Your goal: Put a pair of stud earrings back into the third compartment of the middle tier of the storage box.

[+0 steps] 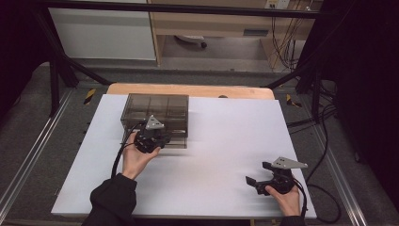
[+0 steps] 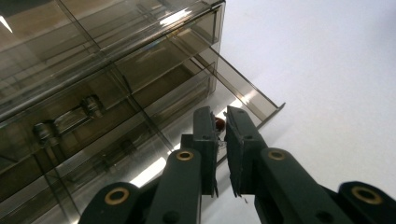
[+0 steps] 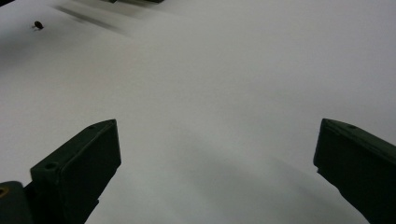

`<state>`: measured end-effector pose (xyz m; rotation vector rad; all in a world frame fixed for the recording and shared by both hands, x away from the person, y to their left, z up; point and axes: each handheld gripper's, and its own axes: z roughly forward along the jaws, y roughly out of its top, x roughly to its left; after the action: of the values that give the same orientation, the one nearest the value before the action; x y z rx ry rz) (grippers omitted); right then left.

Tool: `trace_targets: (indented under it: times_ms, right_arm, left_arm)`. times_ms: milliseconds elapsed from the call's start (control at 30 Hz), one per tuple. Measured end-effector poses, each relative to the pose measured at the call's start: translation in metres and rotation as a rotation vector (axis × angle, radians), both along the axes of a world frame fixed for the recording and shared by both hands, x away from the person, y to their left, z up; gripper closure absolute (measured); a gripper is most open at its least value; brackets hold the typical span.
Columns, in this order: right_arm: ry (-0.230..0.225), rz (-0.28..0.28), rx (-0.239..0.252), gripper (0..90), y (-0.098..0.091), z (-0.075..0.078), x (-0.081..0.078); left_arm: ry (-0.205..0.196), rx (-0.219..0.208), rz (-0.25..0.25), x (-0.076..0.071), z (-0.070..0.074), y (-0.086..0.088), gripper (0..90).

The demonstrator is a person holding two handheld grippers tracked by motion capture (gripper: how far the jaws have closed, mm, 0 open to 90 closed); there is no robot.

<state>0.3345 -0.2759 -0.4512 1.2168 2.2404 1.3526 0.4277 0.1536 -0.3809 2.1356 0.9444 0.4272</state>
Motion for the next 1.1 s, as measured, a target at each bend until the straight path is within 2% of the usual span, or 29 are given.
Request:
trace_targets:
  times_ms: [433,533,733,833,867,967,1100]
  right_arm:
    - [-0.001,-0.002,0.002,1.3,0.0,0.0,0.0]
    - [0.0,-0.003,0.004,1.3,0.0,0.0,0.0]
    - [-0.001,-0.002,0.004,1.3,0.0,0.0,0.0]
    - [0.001,-0.002,0.006,1.3,-0.001,0.001,0.0]
    - [0.001,-0.002,0.006,1.3,-0.001,0.001,0.0]
    - [0.002,-0.001,0.007,1.3,-0.001,0.0,0.0]
    - [0.001,0.001,0.004,1.2,0.0,0.0,0.0]
  left_arm:
    - [0.016,0.017,0.027,0.013,-0.015,-0.007,81.4]
    - [0.014,0.01,0.021,0.013,-0.014,-0.006,76.5]
    - [0.002,-0.014,0.018,0.007,-0.006,0.0,68.7]
    - [-0.006,-0.025,0.012,0.001,0.0,0.005,63.0]
    - [-0.005,-0.031,0.009,-0.002,0.001,0.007,58.7]
    - [0.004,-0.039,-0.001,-0.01,0.002,0.014,55.1]
    - [-0.017,-0.052,-0.028,-0.018,0.001,0.025,47.4]
